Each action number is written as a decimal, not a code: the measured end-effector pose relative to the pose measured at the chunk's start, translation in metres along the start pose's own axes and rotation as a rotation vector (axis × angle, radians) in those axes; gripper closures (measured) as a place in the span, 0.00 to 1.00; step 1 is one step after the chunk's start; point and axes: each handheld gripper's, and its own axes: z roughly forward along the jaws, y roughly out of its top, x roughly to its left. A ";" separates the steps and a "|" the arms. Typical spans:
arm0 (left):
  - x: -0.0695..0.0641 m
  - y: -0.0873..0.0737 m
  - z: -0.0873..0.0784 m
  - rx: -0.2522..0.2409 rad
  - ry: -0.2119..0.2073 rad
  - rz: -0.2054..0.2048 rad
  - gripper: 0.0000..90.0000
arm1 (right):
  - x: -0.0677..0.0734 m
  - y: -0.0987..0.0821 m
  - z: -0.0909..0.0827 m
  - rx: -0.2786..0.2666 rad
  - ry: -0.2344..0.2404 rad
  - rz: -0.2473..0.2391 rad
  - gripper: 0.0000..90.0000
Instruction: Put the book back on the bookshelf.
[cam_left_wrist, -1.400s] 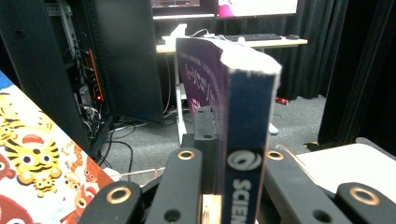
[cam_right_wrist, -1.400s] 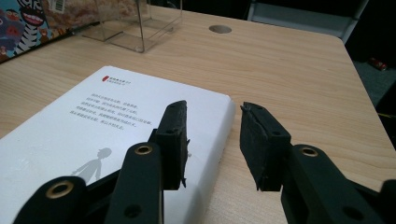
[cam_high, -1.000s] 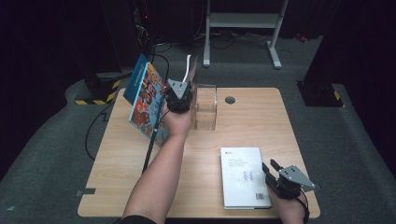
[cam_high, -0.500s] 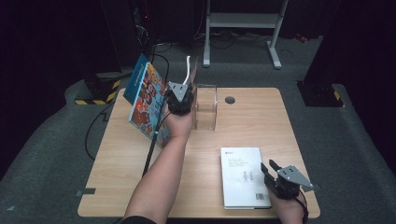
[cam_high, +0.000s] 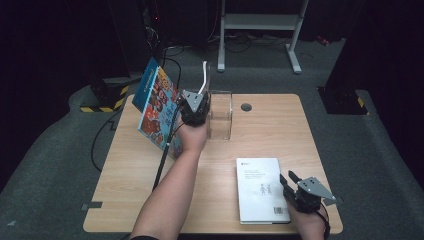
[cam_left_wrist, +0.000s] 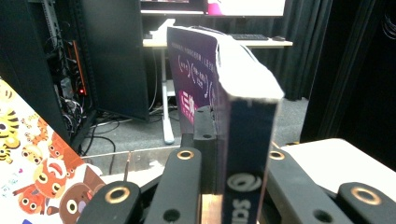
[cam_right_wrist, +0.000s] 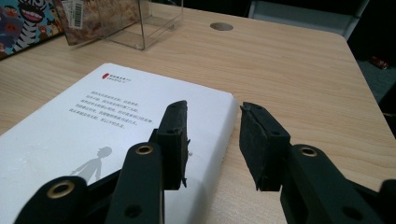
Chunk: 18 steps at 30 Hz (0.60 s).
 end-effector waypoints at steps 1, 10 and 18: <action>0.000 0.000 0.000 0.003 -0.006 0.002 0.92 | 0.000 0.000 0.000 0.001 -0.002 -0.004 0.69; 0.004 0.003 -0.003 0.043 -0.038 0.005 0.90 | 0.003 0.000 0.001 0.002 0.001 -0.008 0.69; 0.004 0.007 -0.002 0.077 -0.073 0.010 0.88 | 0.004 0.001 0.001 0.001 0.001 -0.006 0.69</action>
